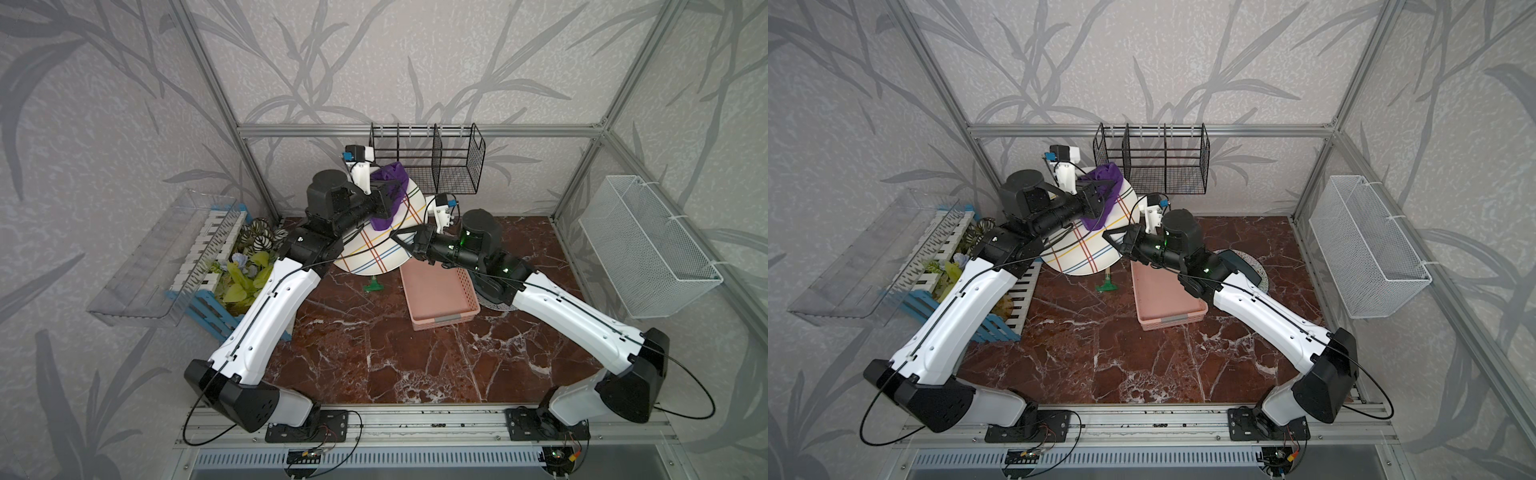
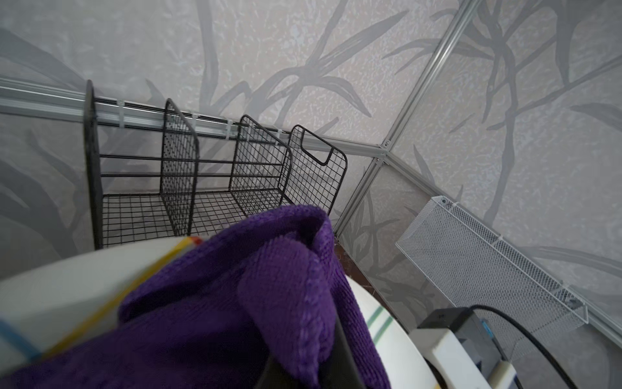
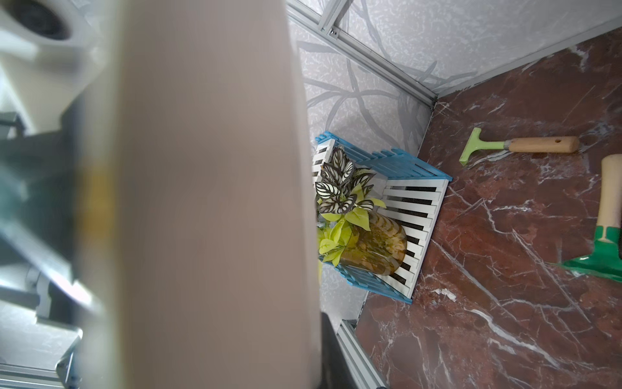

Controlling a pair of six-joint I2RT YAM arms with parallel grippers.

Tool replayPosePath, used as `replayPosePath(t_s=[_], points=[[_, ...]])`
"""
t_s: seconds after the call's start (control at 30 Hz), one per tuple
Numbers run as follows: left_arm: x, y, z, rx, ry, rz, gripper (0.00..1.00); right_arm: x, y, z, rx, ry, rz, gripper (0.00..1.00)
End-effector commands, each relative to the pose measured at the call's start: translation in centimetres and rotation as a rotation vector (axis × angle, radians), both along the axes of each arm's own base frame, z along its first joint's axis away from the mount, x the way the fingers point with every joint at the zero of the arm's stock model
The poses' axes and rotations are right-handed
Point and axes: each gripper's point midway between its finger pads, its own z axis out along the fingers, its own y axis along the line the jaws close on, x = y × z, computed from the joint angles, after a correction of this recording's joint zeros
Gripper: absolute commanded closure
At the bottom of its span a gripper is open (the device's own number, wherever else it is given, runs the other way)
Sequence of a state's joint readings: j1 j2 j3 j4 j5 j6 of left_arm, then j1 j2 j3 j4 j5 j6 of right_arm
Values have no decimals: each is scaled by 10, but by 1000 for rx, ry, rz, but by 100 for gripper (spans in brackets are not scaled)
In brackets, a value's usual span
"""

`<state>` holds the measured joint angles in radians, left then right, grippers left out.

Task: Wipe the wet plate dry
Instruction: Wipe the plate with towel.

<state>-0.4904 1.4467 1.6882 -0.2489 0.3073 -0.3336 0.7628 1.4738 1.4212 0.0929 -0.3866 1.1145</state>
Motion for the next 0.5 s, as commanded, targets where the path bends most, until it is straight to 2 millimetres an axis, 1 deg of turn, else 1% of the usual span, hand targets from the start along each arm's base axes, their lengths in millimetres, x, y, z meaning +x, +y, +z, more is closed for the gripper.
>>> replayPosePath(t_s=[0.0,0.03,0.07,0.1,0.13,0.17,0.2,0.23,0.27,0.3,0.33,0.37,0.4,0.43,0.47], points=[[-12,-28,-55,143,112,-114,100,-34,-41,117,280,-312,8,100],[-5,-14,-51,127,112,-74,100,-34,-41,115,271,-310,11,100],[6,6,-46,87,115,-22,100,-37,-39,114,256,-310,29,100],[15,25,-42,31,126,17,100,-42,-33,112,237,-316,57,100],[21,40,-36,-32,126,36,100,-49,-29,113,220,-327,86,100],[23,44,-34,-59,123,39,100,-56,-24,114,202,-344,104,100],[21,37,-36,-52,121,21,100,-59,-20,115,192,-358,114,100],[14,18,-41,-15,127,-19,100,-58,-20,117,195,-363,108,100],[5,1,-47,25,131,-46,100,-54,-23,119,209,-363,87,100],[-2,-12,-52,60,132,-62,100,-46,-29,121,222,-354,56,100],[-7,-18,-54,64,135,-70,100,-37,-37,121,237,-342,19,100],[-10,-18,-53,28,149,-76,100,-27,-49,120,249,-326,-23,100],[-10,-8,-44,-38,148,-66,100,-20,-64,123,273,-317,-68,100],[-8,6,-33,-117,140,-55,100,-11,-80,119,286,-307,-114,100],[-4,27,-20,-224,141,-41,100,-5,-97,116,305,-290,-153,100]])
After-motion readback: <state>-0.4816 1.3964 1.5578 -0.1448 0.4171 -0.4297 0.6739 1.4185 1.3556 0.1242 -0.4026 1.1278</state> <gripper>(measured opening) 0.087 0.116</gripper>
